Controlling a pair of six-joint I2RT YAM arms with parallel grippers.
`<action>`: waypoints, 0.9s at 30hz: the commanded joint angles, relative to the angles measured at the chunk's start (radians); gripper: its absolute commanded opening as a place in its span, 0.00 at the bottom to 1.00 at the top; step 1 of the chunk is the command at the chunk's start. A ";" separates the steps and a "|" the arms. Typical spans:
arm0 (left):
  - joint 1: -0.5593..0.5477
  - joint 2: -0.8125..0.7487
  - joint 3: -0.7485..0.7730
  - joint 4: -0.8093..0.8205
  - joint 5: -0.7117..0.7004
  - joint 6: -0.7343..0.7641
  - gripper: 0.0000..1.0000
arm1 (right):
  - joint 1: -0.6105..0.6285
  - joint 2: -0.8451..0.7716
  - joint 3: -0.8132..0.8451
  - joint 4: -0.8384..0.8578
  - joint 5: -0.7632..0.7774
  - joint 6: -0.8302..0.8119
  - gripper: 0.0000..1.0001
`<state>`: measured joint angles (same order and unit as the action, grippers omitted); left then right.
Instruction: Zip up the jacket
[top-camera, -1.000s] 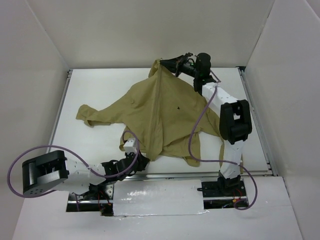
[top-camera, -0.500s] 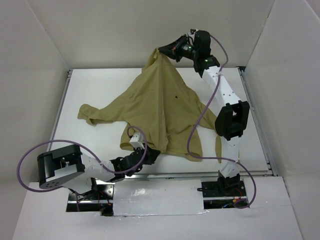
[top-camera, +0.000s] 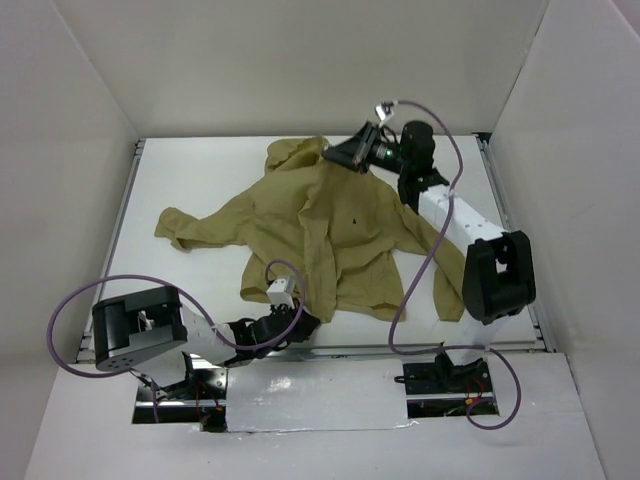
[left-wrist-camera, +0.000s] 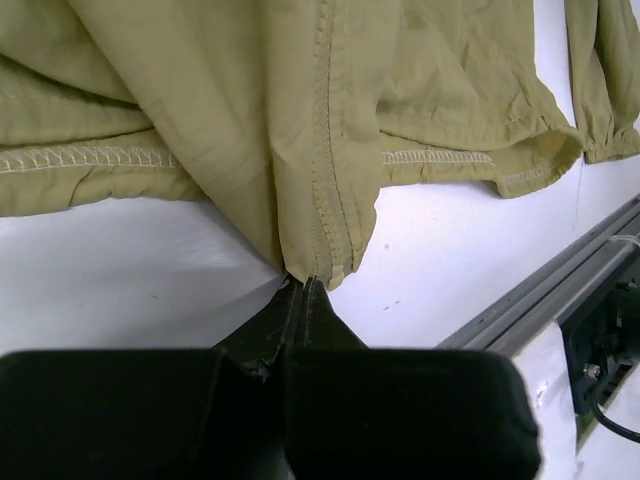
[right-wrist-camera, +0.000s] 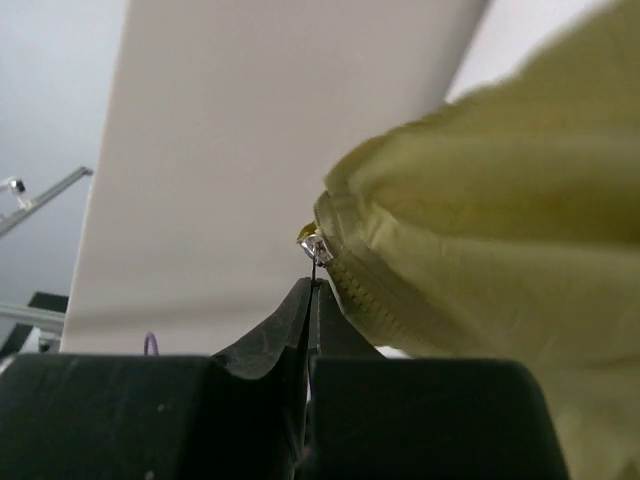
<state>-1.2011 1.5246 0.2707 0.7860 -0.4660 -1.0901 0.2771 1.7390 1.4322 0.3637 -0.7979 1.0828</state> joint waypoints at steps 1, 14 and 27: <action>-0.011 0.012 -0.019 -0.114 0.053 -0.034 0.00 | 0.063 -0.134 -0.287 0.216 0.011 0.033 0.00; -0.011 0.075 -0.018 -0.041 0.093 -0.044 0.00 | 0.168 -0.203 -0.616 0.322 0.081 -0.113 0.00; -0.011 0.069 0.010 -0.076 0.092 -0.027 0.00 | 0.071 -0.096 -0.376 0.186 0.250 0.060 0.00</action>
<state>-1.2041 1.5673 0.2802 0.8402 -0.3992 -1.1324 0.4030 1.6024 0.9192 0.5591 -0.6495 1.0416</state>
